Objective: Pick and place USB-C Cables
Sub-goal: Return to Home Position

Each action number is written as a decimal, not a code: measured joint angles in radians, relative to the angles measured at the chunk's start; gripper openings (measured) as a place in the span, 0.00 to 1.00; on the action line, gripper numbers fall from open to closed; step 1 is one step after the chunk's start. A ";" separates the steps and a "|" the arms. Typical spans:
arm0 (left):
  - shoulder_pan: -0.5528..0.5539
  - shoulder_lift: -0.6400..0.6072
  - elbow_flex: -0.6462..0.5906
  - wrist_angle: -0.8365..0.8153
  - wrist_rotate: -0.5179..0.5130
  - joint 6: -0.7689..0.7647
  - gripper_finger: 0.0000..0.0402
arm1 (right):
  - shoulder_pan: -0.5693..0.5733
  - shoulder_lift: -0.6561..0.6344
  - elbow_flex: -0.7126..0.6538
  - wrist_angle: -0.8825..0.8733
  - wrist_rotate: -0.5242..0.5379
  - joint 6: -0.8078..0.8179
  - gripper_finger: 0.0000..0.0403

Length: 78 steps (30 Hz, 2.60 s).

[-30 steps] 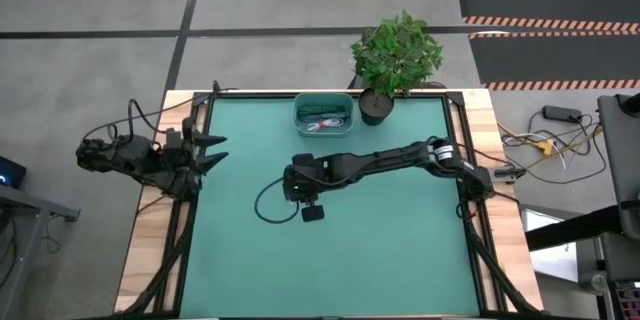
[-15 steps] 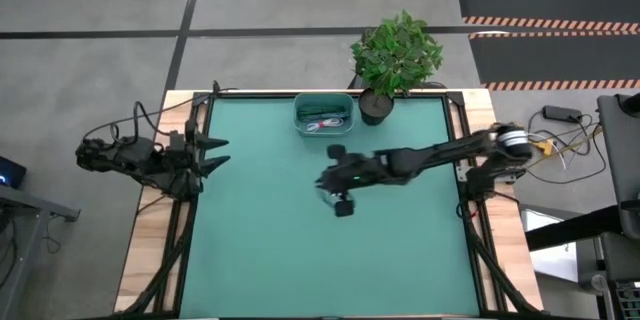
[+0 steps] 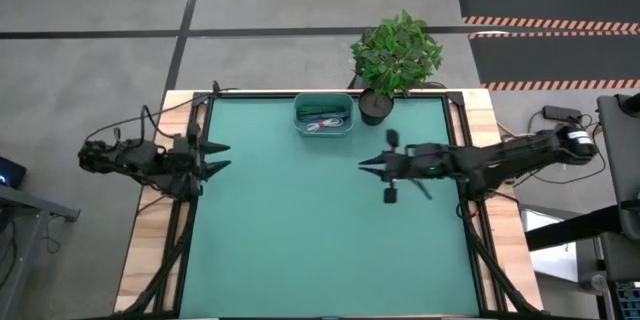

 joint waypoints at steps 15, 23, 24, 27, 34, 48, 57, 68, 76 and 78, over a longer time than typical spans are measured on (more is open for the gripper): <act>0.000 -0.009 -0.192 0.224 0.095 -0.023 0.17 | -0.022 -0.529 -0.344 0.087 0.025 -0.029 0.09; 0.000 -0.048 -0.207 0.220 0.199 0.052 0.01 | -0.022 -0.761 -0.462 0.058 0.046 -0.037 0.09; 0.000 -0.058 -0.214 0.226 0.205 0.053 0.01 | -0.022 -0.788 -0.470 0.037 0.057 -0.037 0.09; 0.000 -0.085 -0.245 0.233 0.206 0.053 0.01 | -0.022 -0.864 -0.491 -0.018 0.079 -0.037 0.09; 0.000 -0.081 -0.273 0.332 0.231 0.134 0.00 | -0.022 -1.010 -0.525 -0.102 0.096 -0.053 0.09; 0.000 -0.079 -0.409 0.525 0.268 0.254 0.00 | -0.022 -1.009 -0.618 -0.017 0.064 -0.083 0.09; 0.000 -0.072 -0.433 0.600 0.271 0.238 0.00 | -0.022 -0.997 -0.618 -0.018 0.101 -0.033 0.09; 0.000 -0.057 -0.433 0.592 0.270 0.240 0.00 | -0.022 -0.970 -0.618 -0.018 0.101 0.071 0.09; 0.000 -0.057 -0.433 0.592 0.270 0.240 0.00 | -0.022 -0.969 -0.619 -0.018 0.102 0.064 0.09; 0.000 -0.056 -0.433 0.593 0.270 0.240 0.00 | -0.022 -0.968 -0.619 -0.018 0.101 0.064 0.09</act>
